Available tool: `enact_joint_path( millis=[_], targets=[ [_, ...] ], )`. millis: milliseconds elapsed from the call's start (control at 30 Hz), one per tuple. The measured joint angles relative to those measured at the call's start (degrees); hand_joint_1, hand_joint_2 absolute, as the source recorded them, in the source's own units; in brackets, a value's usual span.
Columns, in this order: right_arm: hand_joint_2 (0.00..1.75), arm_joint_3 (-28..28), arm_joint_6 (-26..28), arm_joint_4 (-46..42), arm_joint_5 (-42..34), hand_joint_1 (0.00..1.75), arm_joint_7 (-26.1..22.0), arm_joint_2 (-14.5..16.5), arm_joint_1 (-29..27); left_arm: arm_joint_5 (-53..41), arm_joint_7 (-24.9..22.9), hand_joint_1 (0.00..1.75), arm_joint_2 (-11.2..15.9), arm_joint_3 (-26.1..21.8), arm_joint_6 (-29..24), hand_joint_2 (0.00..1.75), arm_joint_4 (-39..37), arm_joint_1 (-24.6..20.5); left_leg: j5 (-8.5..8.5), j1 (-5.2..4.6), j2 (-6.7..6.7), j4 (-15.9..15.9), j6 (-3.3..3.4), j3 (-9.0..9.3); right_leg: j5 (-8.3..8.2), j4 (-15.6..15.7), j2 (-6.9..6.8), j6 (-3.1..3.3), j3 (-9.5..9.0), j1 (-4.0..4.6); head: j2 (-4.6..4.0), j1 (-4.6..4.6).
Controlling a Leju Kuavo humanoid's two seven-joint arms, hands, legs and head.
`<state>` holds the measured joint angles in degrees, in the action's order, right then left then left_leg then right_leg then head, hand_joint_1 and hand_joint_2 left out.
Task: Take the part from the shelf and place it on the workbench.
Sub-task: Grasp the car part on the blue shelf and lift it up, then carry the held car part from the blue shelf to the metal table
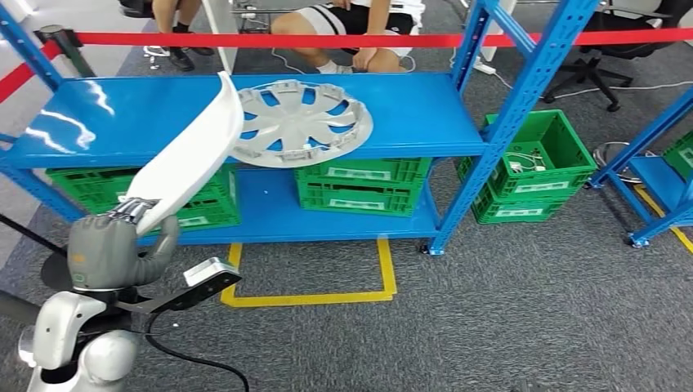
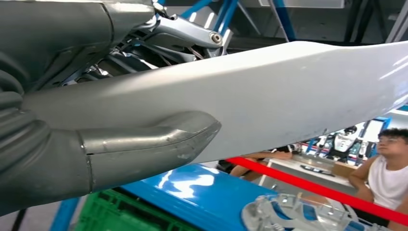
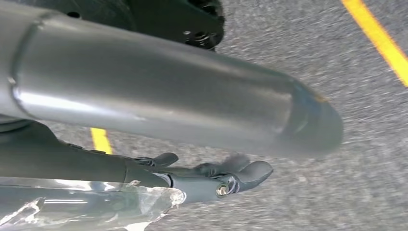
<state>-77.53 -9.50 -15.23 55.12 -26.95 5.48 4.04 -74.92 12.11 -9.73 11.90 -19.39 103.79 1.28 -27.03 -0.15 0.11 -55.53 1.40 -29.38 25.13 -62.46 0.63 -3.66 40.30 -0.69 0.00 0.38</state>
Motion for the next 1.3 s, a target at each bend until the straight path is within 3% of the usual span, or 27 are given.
enact_joint_path(
  millis=[67,100,133,167,233,300,367,433,467,567,600,633,667,733,800,833,900,933,967,1000,1067,1100,1133,1167,1200,1233,1300],
  targets=[
    [0.00,-0.13,-0.08,0.01,-0.14,0.00,0.38,0.05,-0.01,0.02,0.00,1.75,-0.09,0.24,0.37,1.75,-0.33,-0.25,1.42,-0.23,0.10,-0.07,0.36,-1.72,5.50,-7.54,-0.11,-0.22,1.62,0.04,0.00,0.22],
    [0.00,-0.23,-0.11,0.02,-0.21,0.00,0.68,0.08,0.02,0.01,0.00,1.75,-0.14,0.37,0.72,1.75,-0.66,-0.53,2.16,-0.39,0.15,-0.11,0.43,-2.66,6.51,-10.67,-0.11,-0.22,1.84,0.07,0.00,0.23],
    [0.00,-0.34,-0.16,0.02,-0.25,0.00,0.99,0.08,0.05,-0.03,-0.01,1.75,-0.20,0.55,1.04,1.75,-1.08,-0.92,2.88,-0.56,0.19,-0.15,0.46,-3.59,6.10,-12.14,-0.12,-0.13,1.28,0.11,0.00,0.23],
    [0.00,-0.45,-0.23,0.01,-0.28,0.00,1.27,0.08,0.07,-0.08,-0.02,1.75,-0.27,0.77,1.29,1.75,-1.51,-1.35,3.58,-0.72,0.20,-0.18,0.45,-4.46,4.70,-11.67,-0.13,0.05,-0.23,0.18,0.00,0.23],
    [0.00,-0.57,-0.43,0.00,-0.27,0.00,1.54,0.08,0.20,-0.15,-0.04,1.75,-0.42,1.31,1.45,1.75,-2.18,-2.19,4.85,-0.99,0.18,-0.25,0.28,-5.89,2.70,-5.18,-0.24,0.66,-6.04,0.47,0.00,0.23],
    [0.00,-0.60,-0.61,-0.01,-0.20,0.00,1.59,0.09,0.49,-0.16,-0.09,1.75,-0.58,1.69,1.45,1.75,-2.51,-2.86,5.93,-1.18,0.28,-0.40,-0.13,-6.65,3.76,3.09,-0.38,1.15,-11.75,0.81,0.00,0.15],
    [0.00,-0.59,-0.72,-0.01,-0.15,0.00,1.61,0.15,0.63,-0.16,-0.13,1.75,-0.72,1.91,1.45,1.75,-2.72,-3.35,6.87,-1.11,0.49,-0.43,-0.63,-6.87,4.57,6.23,-0.33,1.61,-13.25,1.10,0.00,0.14],
    [0.00,-0.59,-0.74,-0.02,-0.13,0.00,1.64,0.31,0.52,-0.16,-0.14,1.75,-0.73,2.09,1.45,1.75,-2.98,-3.57,6.50,-0.92,0.42,-0.83,-1.33,-7.22,3.61,6.17,-0.42,2.42,-12.36,0.99,0.00,0.15],
    [0.00,-0.60,-0.73,-0.03,-0.12,0.00,1.66,0.37,0.48,-0.16,-0.14,1.75,-0.72,2.15,1.45,1.75,-3.10,-3.61,4.76,-0.83,0.29,-2.03,-1.78,-7.69,2.95,6.24,-0.51,2.85,-11.89,0.84,0.00,0.05],
    [0.00,-0.63,-0.68,-0.09,-0.08,0.00,1.74,0.43,0.50,-0.15,-0.19,1.75,-0.66,2.20,1.42,1.75,-3.39,-3.68,-3.88,-0.26,0.09,-11.52,-2.95,-10.23,0.64,6.23,-0.56,3.42,-9.69,0.58,0.00,-0.28],
    [0.00,-0.63,-0.68,-0.09,-0.04,0.00,1.80,0.43,0.46,-0.12,-0.25,1.75,-0.65,2.20,1.39,1.75,-3.45,-3.67,-5.33,-0.04,0.09,-14.83,-3.19,-10.73,-0.11,6.17,-0.55,3.34,-8.71,0.52,0.00,-0.30],
    [0.00,-0.63,-0.68,-0.09,0.00,0.00,1.87,0.44,0.39,-0.08,-0.34,1.75,-0.63,2.20,1.37,1.75,-3.52,-3.66,-5.39,0.15,0.09,-16.72,-3.40,-10.55,-0.80,6.07,-0.55,3.17,-7.73,0.41,0.00,-0.28],
    [0.00,-0.63,-0.68,-0.09,0.03,0.00,1.91,0.45,0.31,-0.04,-0.45,1.75,-0.61,2.20,1.34,1.75,-3.57,-3.64,-4.30,0.32,0.09,-16.69,-3.58,-9.47,-1.42,5.95,-0.55,2.93,-6.78,0.25,0.00,-0.28],
    [0.00,-0.63,-0.69,-0.09,0.08,0.00,1.90,0.48,0.26,0.09,-0.64,1.75,-0.58,2.20,1.28,1.75,-3.62,-3.64,-1.36,0.74,0.07,-11.05,-3.99,-4.60,-2.50,5.60,-0.54,2.31,-5.18,-0.07,0.00,-0.30],
    [0.00,-0.63,-0.71,-0.11,0.14,0.00,1.71,0.48,0.30,0.32,-0.69,1.75,-0.62,2.26,1.21,1.75,-3.62,-3.64,-0.94,1.00,-0.09,-3.19,-3.91,0.68,-3.44,5.11,-0.47,1.61,-4.04,-0.11,0.00,-0.32],
    [0.00,-0.63,-0.70,-0.13,0.20,0.00,1.56,0.47,0.29,0.49,-0.75,1.75,-0.63,2.28,1.14,1.75,-3.62,-3.60,-1.35,0.97,-0.17,-0.92,-3.58,1.97,-3.98,5.03,-0.44,1.26,-3.70,-0.08,0.00,-0.33],
    [0.00,-0.62,-0.68,-0.14,0.48,0.00,1.25,0.49,0.11,1.12,-0.97,1.75,-0.58,2.24,0.94,1.75,-3.61,-3.28,-1.34,0.72,-0.19,0.19,-2.37,1.90,-5.11,5.30,-0.38,0.52,-3.33,-0.21,0.00,-0.31],
    [0.00,-0.61,-0.63,-0.14,0.67,0.00,1.10,0.50,-0.03,1.54,-1.07,1.75,-0.53,2.14,0.85,1.75,-3.61,-3.06,-0.83,0.67,-0.10,0.17,-1.82,1.43,-4.96,5.25,-0.37,0.18,-3.04,-0.34,0.00,-0.31],
    [0.00,-0.61,-0.56,-0.14,0.88,0.00,0.98,0.54,-0.15,1.98,-1.12,1.75,-0.48,1.98,0.77,1.75,-3.59,-2.80,-0.25,0.66,-0.02,0.19,-1.24,0.89,-3.75,4.40,-0.38,-0.08,-2.49,-0.43,0.00,-0.19],
    [0.00,-0.61,-0.43,-0.14,1.07,0.00,0.86,0.60,-0.22,2.37,-1.13,1.75,-0.42,1.76,0.71,1.75,-3.57,-2.53,0.42,0.67,0.07,0.25,-0.75,0.24,-1.49,2.32,-0.38,-0.28,-1.64,-0.48,0.00,-0.06],
    [0.00,-0.58,-0.11,-0.13,1.52,0.00,0.69,0.81,-0.16,3.05,-1.06,1.75,-0.24,1.11,0.62,1.75,-3.54,-1.86,1.71,0.41,0.12,0.19,-0.20,-1.28,4.40,-5.15,-0.42,-0.40,0.48,-0.46,0.00,0.23],
    [0.00,-0.55,0.11,-0.11,1.77,0.00,0.64,0.91,-0.08,3.36,-0.98,1.75,-0.16,0.64,0.64,1.75,-3.54,-1.46,2.35,0.24,0.14,0.16,-0.11,-2.10,6.23,-8.90,-0.42,-0.41,1.14,-0.44,0.00,0.26],
    [0.00,-0.51,0.30,-0.10,2.01,0.00,0.60,0.98,-0.01,3.66,-0.87,1.75,-0.08,0.07,0.73,1.75,-3.54,-1.07,2.98,0.07,0.17,0.13,-0.07,-2.90,6.71,-11.31,-0.42,-0.35,1.13,-0.40,0.00,0.26],
    [0.00,-0.46,0.49,-0.10,2.20,0.00,0.52,1.03,0.05,3.91,-0.73,1.75,-0.02,-0.61,0.88,1.75,-3.54,-0.74,3.59,-0.07,0.20,0.11,-0.08,-3.68,5.94,-11.73,-0.43,-0.21,0.15,-0.34,0.00,0.26],
    [0.00,-0.43,0.63,-0.09,2.30,0.00,0.41,1.05,0.12,4.09,-0.53,1.75,0.06,-1.34,1.06,1.75,-3.54,-0.49,4.18,-0.17,0.20,0.10,-0.13,-4.42,4.41,-9.99,-0.43,0.02,-1.89,-0.25,0.00,0.25],
    [0.00,-0.40,0.72,-0.10,2.36,0.00,0.29,1.07,0.24,4.22,-0.31,1.75,0.13,-2.02,1.19,1.75,-3.54,-0.31,4.77,-0.23,0.18,0.07,-0.24,-5.05,3.06,-6.49,-0.44,0.34,-4.85,-0.11,0.00,0.26],
    [0.00,-0.37,0.83,-0.10,2.39,0.00,0.08,1.09,0.68,4.31,0.04,1.75,0.24,-3.11,1.32,1.75,-3.47,-0.08,5.86,-0.40,0.18,0.01,-0.67,-6.04,2.83,2.09,-0.50,0.91,-11.09,0.27,0.00,0.21]
  ],
)
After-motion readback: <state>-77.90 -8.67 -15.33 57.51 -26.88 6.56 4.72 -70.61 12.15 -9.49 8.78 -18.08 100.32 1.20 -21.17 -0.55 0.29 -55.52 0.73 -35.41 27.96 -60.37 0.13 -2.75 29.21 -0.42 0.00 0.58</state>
